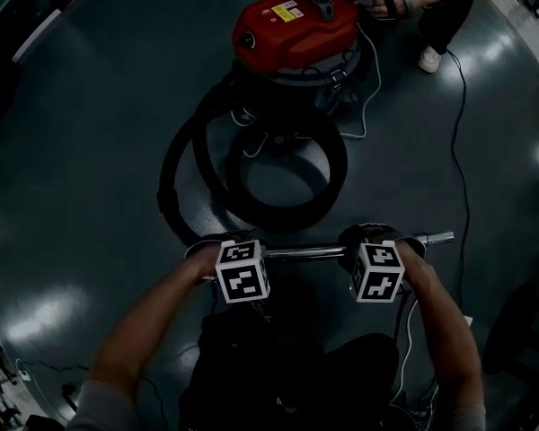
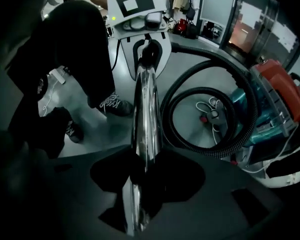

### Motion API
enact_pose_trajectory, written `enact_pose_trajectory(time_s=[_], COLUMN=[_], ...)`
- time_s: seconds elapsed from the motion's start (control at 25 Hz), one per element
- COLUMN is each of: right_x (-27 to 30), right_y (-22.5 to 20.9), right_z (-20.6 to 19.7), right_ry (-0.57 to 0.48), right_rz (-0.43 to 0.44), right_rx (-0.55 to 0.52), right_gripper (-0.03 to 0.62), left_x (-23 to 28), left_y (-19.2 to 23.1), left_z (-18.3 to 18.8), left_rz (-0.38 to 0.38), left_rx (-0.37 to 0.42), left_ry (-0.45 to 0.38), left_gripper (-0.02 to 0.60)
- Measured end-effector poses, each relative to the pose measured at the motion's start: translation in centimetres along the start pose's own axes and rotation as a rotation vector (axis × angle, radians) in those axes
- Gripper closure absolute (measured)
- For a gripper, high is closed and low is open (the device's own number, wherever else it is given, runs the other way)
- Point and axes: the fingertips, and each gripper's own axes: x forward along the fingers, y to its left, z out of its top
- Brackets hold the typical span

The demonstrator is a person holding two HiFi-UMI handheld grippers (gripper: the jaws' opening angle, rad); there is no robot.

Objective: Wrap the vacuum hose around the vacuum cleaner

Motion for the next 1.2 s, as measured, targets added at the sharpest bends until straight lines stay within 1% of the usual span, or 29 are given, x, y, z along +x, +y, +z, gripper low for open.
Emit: enact_pose_trajectory(time_s=[0.24,0.48,0.68,0.84,1.08,1.12,1.2], right_x=[7.4,13.7,17.9,19.7,21.3,21.6,22.1], right_y=[-0.1,-0.6,-1.6,-2.1,-2.8,-2.9,-2.9], right_z=[-2.1,-4.2,-5.5,-5.7,-5.9,-6.0,-6.3], right_ry=[0.014,0.019,0.038,0.036,0.038,0.043,0.055], right_rz=[-0.035,-0.042,-0.069,-0.058,-0.016,-0.01,-0.003], right_rx=[-0.028,-0.027,-0.025,-0.019,-0.032,-0.036,-0.042], right_gripper=[0.436,0.439,0.439,0.441,0.444,0.444,0.444], left_x=[6.2,11.3,14.7,15.9,16.0,15.8,15.0], left_y=[1.4,2.6,4.3,5.1,5.8,6.0,6.5], left_z=[-2.6,-4.2,-5.5,-6.2,-6.3,-6.1,-5.4], left_rz=[0.046,-0.007,0.022,0.012,0.0,-0.004,-0.002], left_rx=[0.003,-0.042,-0.05,-0.054,-0.093,-0.108,-0.144], left_ry=[0.044,0.07,0.081,0.069,0.053,0.031,-0.038], left_gripper=[0.434,0.428,0.425,0.425,0.423,0.419,0.382])
